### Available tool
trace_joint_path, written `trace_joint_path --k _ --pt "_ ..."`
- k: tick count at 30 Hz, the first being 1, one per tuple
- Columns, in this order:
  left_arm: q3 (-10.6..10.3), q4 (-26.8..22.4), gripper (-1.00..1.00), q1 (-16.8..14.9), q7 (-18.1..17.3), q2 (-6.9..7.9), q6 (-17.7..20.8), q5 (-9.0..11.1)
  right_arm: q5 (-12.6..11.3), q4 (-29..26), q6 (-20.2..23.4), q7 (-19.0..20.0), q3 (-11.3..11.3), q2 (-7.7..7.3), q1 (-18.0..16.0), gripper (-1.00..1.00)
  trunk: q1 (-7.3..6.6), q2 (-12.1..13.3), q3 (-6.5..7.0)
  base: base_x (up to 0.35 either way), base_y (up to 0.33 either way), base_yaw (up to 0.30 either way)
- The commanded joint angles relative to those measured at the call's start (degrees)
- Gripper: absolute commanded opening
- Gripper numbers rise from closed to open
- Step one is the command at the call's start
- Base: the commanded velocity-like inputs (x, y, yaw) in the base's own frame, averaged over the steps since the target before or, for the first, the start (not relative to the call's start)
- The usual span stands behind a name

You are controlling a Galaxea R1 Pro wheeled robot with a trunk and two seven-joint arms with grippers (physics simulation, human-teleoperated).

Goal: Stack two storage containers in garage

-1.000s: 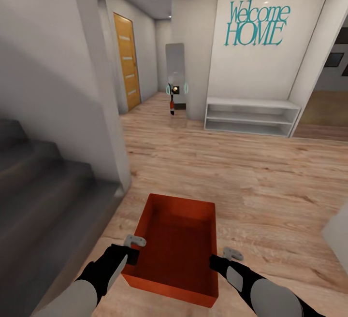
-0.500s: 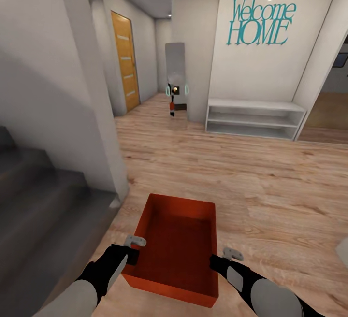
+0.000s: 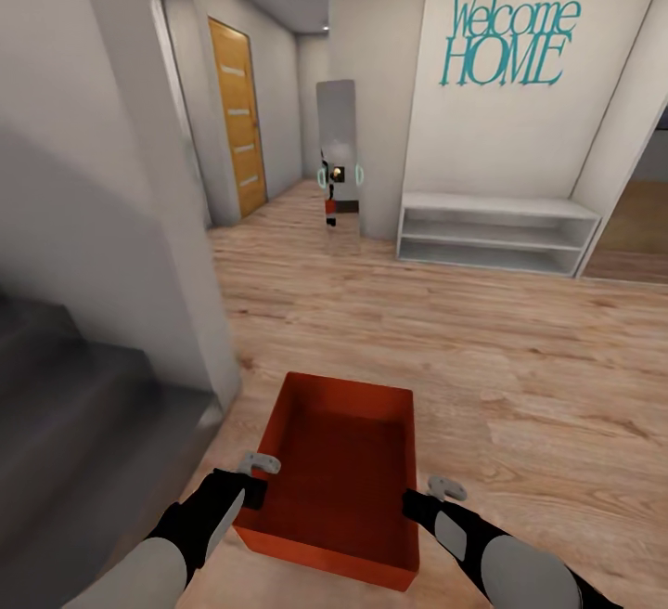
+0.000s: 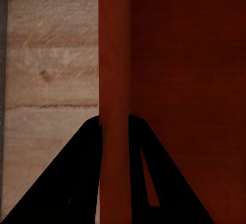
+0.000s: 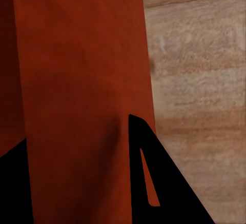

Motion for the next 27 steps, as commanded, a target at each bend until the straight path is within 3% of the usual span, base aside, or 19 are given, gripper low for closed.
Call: trace_joint_path --k 1,11,19,27 --pt "0.0 -0.1 -1.0 0.0 0.0 0.0 0.3 0.7 0.5 -0.1 0.2 0.2 -0.8 0.04 0.0 -1.0 0.03 0.0 -0.05 0.341 0.0 0.0" --pt "0.0 -0.1 -1.0 0.0 0.0 -0.04 0.3 0.7 0.5 -0.1 0.2 0.2 -0.8 0.09 0.0 -1.0 0.03 0.0 -0.08 0.341 -0.003 0.023" --pt "0.0 -0.1 -1.0 0.0 0.0 -0.08 0.3 0.7 0.4 0.2 -3.6 0.2 -0.8 0.13 0.0 -1.0 0.03 0.0 -0.31 0.339 -0.114 0.223" --pt "0.0 -0.1 -1.0 0.0 0.0 -0.05 0.3 0.7 0.3 0.2 -4.1 0.2 -0.8 0.13 0.0 -1.0 0.03 0.0 -0.56 0.329 -0.17 0.234"
